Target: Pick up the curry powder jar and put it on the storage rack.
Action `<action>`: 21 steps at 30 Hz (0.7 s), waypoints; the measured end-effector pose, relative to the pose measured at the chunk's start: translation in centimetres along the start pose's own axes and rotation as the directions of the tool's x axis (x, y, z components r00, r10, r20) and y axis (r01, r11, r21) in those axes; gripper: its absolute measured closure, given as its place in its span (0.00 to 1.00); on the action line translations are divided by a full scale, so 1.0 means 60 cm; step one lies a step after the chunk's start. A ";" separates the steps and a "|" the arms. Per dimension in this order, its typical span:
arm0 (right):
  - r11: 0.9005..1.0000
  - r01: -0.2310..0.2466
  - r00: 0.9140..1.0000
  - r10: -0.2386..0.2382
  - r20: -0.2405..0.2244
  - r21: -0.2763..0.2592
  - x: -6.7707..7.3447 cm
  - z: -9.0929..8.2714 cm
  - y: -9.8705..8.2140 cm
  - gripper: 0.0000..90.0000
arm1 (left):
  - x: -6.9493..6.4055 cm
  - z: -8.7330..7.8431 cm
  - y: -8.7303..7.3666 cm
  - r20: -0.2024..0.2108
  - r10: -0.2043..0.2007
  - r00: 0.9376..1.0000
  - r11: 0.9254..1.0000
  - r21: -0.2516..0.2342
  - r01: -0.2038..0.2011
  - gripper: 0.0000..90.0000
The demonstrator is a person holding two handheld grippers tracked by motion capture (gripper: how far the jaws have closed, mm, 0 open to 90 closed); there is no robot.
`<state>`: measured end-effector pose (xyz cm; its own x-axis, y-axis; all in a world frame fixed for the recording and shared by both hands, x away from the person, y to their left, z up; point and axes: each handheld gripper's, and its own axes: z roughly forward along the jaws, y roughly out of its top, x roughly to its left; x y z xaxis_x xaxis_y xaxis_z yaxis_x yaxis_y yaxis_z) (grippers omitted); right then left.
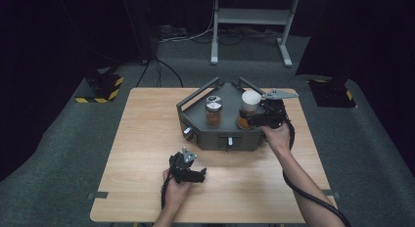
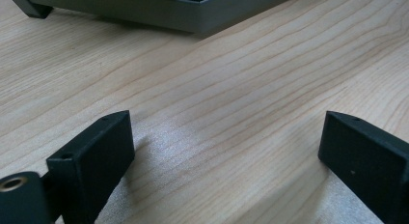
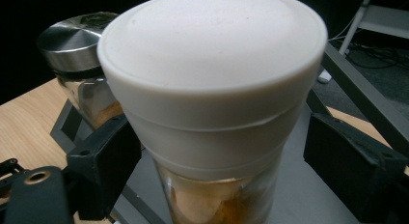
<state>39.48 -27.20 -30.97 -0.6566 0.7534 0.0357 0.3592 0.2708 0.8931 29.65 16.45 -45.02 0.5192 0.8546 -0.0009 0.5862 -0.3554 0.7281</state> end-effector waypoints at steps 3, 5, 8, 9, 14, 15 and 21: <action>1.000 0.011 1.000 -0.011 -0.007 -0.002 -0.002 -0.004 -0.002 0.13 | 0.000 0.000 0.000 0.000 0.000 1.000 1.000 0.000 0.000 0.06; 1.000 0.013 1.000 -0.013 -0.008 -0.002 -0.002 -0.006 -0.003 0.12 | 0.000 0.000 0.000 0.000 0.000 1.000 1.000 0.000 0.000 0.06; 1.000 0.015 1.000 -0.015 -0.011 -0.004 -0.004 -0.010 -0.005 0.12 | 0.000 0.000 0.000 0.000 0.000 1.000 1.000 0.000 0.000 0.06; 1.000 0.013 1.000 -0.013 -0.012 -0.004 -0.004 -0.011 -0.006 0.12 | 0.000 0.000 0.000 0.000 0.000 1.000 1.000 0.000 0.000 0.06; 1.000 0.018 1.000 -0.018 -0.014 -0.002 -0.006 -0.016 -0.012 0.12 | 0.000 0.000 0.000 0.000 0.001 1.000 1.000 0.001 -0.001 0.06; 1.000 0.018 1.000 -0.018 -0.014 -0.002 -0.006 -0.018 -0.013 0.12 | 0.000 0.000 0.000 0.000 0.000 1.000 1.000 0.000 0.000 0.06; 1.000 0.020 1.000 -0.020 -0.016 -0.009 -0.006 -0.027 -0.019 0.12 | 0.000 0.000 0.000 0.000 0.001 1.000 1.000 0.001 -0.001 0.06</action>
<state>38.23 -28.78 -31.25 -0.6744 0.7380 0.0248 0.3400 0.2806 0.8976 29.66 16.45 -45.00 0.5200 0.8542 0.0001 0.5861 -0.3568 0.7275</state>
